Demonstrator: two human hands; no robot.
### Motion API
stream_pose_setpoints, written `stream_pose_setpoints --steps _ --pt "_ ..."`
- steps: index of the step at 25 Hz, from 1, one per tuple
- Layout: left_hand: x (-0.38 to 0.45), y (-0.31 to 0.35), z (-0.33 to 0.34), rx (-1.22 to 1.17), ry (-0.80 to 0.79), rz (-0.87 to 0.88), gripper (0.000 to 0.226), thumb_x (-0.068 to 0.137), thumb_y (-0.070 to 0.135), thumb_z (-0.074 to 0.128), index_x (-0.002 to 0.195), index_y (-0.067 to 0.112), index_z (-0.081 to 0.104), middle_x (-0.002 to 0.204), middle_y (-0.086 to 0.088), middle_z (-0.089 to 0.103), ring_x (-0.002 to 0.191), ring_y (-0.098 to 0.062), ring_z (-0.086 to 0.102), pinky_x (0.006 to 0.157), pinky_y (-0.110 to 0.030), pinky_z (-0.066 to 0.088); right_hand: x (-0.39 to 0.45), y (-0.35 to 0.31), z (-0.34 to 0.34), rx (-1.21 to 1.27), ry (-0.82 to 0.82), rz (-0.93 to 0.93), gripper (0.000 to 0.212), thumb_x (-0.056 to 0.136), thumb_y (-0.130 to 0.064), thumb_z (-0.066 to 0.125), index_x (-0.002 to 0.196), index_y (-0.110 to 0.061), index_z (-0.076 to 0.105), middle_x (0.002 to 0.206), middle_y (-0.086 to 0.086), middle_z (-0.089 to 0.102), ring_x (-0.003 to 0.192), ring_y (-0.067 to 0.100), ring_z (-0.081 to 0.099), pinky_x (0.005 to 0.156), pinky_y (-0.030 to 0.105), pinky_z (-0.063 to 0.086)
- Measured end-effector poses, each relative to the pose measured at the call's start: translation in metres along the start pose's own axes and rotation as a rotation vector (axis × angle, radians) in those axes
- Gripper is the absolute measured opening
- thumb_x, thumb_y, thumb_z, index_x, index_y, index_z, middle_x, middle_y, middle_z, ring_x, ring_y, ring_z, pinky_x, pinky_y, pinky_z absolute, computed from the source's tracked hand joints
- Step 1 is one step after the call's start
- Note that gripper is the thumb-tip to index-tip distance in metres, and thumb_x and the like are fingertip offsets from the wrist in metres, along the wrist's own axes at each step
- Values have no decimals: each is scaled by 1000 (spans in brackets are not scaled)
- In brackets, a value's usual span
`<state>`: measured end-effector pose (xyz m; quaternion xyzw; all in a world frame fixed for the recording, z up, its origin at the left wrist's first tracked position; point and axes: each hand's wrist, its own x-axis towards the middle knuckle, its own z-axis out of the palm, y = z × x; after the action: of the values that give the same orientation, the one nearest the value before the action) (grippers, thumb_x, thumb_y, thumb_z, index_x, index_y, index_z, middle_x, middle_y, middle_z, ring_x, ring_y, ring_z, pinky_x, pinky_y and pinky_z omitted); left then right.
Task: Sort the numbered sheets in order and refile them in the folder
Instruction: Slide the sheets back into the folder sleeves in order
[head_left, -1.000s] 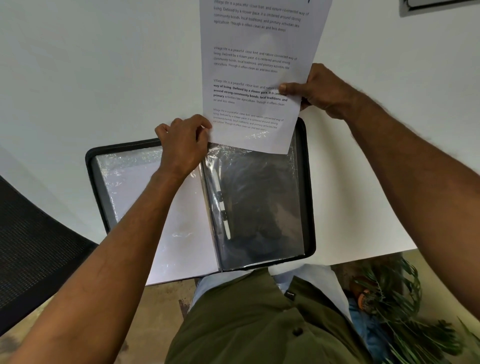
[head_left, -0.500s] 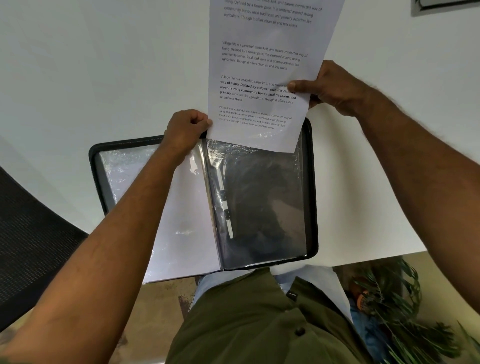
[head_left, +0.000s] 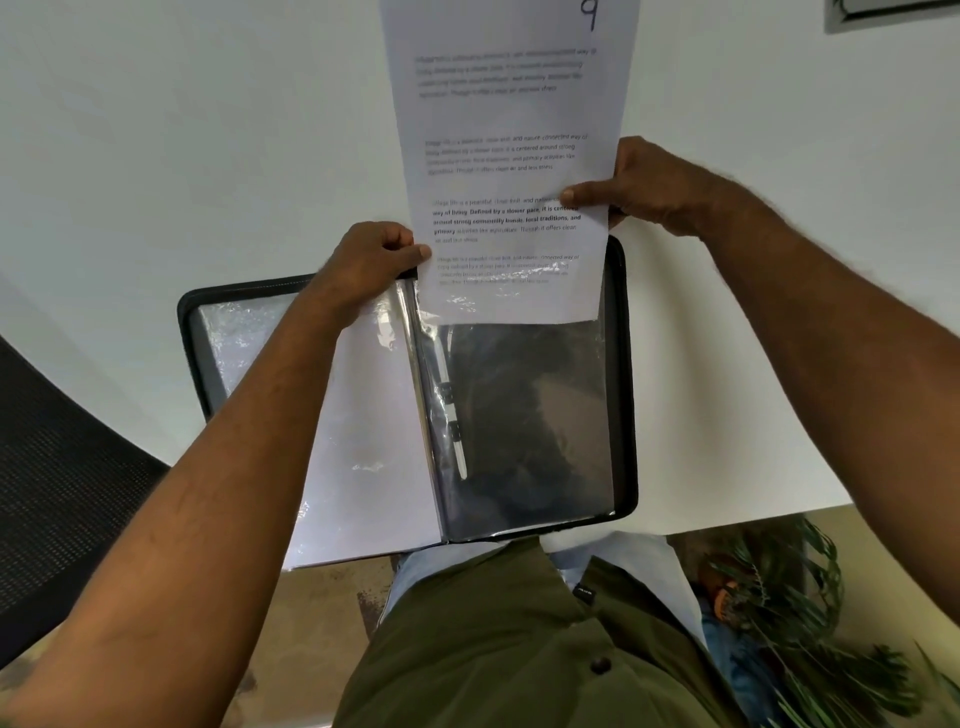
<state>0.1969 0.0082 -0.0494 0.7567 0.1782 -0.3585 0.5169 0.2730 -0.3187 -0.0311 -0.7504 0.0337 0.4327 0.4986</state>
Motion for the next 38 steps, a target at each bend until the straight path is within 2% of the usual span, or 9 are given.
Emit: stream_pose_setpoints --steps 6,9,14,18,25,28,31,34,38 --pt "2 -3 5 -159 81 -23 27 99 18 67 100 -9 65 104 -11 75 85 -13 75 75 -18 56 1 7 14 -242 -139 75 57 84 -23 83 138 -19 63 128 -4 71 115 18 68 100 36 55" --pt "3 -7 4 -149 102 -12 35 96 22 70 89 -10 60 91 -16 63 79 -22 59 76 -31 50 -2 8 18 -272 -191 92 61 83 -22 84 139 -19 61 131 -6 69 118 14 66 106 32 50" --pt "3 -11 0 -52 28 -11 48 87 33 76 87 -13 59 96 -26 70 82 -24 63 88 -45 57 -2 -4 18 -50 46 1 41 95 -28 72 134 -18 65 124 -5 71 95 -2 72 76 12 55" --pt "2 -7 1 -88 25 -8 27 93 22 74 82 -1 64 107 -27 72 101 -37 72 95 -45 59 -1 -4 12 -198 -19 37 45 92 -31 76 134 -21 66 126 -5 71 110 11 70 102 34 55" --pt "3 -7 7 -53 125 -6 40 96 20 71 65 14 46 76 -12 51 64 -15 49 56 -18 43 3 0 20 -408 -185 129 49 85 -38 82 129 -22 67 119 -3 74 108 19 71 103 43 54" --pt "4 -11 3 -4 83 -16 39 93 25 74 80 -8 58 89 -31 64 75 -22 58 73 -36 56 2 -8 22 -289 16 -14 32 89 -35 78 116 -19 73 105 2 76 95 12 71 90 31 54" --pt "4 -10 5 113 45 -3 35 91 29 76 91 -6 69 104 -25 70 88 -29 68 95 -52 54 3 -15 25 -270 94 -133 28 93 -21 71 120 -27 72 95 -4 77 93 2 71 88 22 50" --pt "5 -9 6 167 30 14 28 88 35 78 95 9 76 103 -12 74 101 -32 70 99 -55 53 7 -18 28 -428 23 -140 28 95 -18 69 118 -33 74 99 -6 76 98 5 70 87 16 47" --pt "5 -14 5 110 61 38 13 87 30 78 94 21 71 86 3 65 81 -15 61 89 -43 52 9 -15 30 -513 -81 -102 26 94 -18 72 114 -35 76 96 -7 76 95 11 70 87 19 49"
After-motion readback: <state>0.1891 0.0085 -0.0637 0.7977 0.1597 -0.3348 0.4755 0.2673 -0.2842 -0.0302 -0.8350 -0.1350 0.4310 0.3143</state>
